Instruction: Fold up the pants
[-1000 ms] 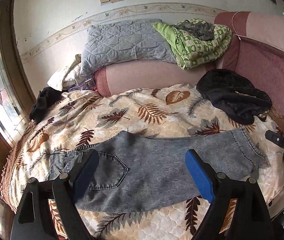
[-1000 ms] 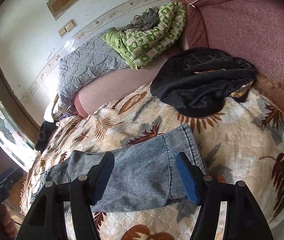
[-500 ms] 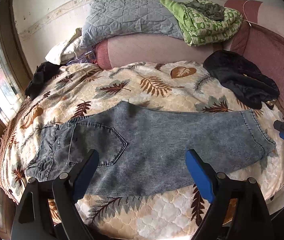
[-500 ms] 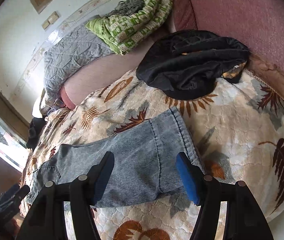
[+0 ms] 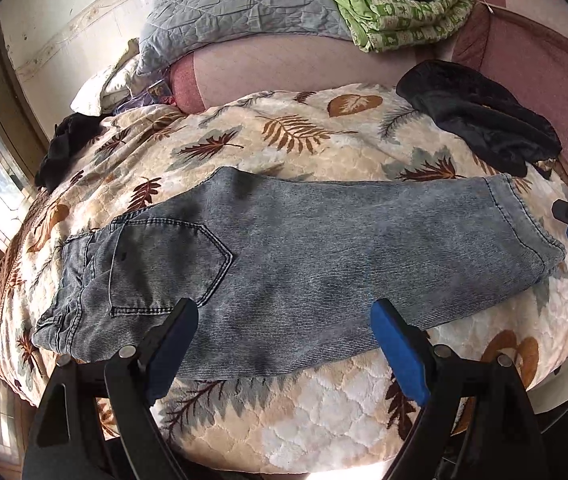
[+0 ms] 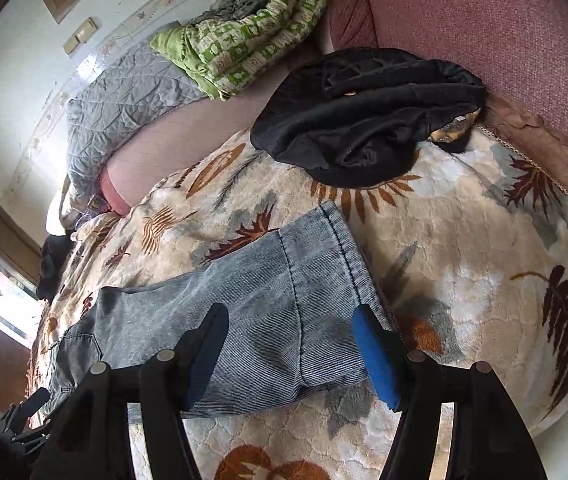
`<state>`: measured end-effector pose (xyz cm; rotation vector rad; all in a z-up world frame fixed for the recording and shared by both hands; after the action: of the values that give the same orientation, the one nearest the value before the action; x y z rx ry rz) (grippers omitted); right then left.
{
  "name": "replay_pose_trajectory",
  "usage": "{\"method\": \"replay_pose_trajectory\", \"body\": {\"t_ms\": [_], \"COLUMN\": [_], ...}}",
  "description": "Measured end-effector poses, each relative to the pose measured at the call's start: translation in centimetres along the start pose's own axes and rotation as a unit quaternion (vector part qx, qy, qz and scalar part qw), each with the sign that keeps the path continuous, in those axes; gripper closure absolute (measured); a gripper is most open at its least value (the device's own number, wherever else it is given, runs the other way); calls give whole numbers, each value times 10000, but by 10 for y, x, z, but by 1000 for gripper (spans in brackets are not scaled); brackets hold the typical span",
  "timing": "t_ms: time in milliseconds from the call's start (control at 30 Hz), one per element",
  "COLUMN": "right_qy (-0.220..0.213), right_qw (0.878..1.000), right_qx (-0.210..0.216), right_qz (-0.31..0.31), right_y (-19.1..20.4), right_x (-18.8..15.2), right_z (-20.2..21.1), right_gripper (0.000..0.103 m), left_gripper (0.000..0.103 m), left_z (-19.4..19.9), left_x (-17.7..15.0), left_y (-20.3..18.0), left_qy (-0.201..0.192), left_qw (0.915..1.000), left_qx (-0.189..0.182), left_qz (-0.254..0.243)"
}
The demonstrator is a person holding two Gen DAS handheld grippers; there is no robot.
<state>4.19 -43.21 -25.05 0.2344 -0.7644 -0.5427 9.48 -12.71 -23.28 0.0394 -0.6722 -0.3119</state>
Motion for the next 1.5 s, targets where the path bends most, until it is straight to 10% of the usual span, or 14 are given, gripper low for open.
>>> {"method": "replay_pose_trajectory", "body": {"t_ms": [1500], "right_qy": [68], "right_qw": [9997], "right_qx": [-26], "right_qz": [227], "right_y": [10], "right_x": [-11], "right_z": [5], "right_gripper": [35], "left_gripper": [15], "left_z": [39], "left_x": [43], "left_y": [-48], "left_qy": [-372], "left_qw": [9976], "left_qx": [-87], "left_qz": [-571]}}
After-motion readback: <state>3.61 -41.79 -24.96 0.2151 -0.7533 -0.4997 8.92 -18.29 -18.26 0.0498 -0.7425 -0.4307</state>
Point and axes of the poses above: each gripper's, at about its wrist camera, not at the fingertips, and z roughly against the way its jaws point, y to its left, x to its top, the point moved 5 cm from there along -z, roughly the way its jaws point, and after that the axes turned 2 degrees about z, right-handed, at the moved point
